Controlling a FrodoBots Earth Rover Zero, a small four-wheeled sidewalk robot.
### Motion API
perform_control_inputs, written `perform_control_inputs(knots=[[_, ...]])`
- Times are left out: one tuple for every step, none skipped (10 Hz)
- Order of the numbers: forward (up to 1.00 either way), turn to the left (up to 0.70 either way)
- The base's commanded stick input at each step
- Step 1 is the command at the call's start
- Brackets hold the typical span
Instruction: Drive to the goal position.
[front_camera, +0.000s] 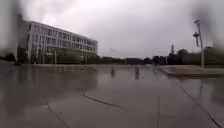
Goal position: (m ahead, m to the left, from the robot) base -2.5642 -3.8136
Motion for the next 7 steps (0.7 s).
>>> perform_control_inputs(knots=[[0.0,-0.45],[0.0,-0.45],[0.0,-0.45],[0.0,-0.45],[0.0,-0.45],[0.0,-0.45],[0.0,-0.45]])
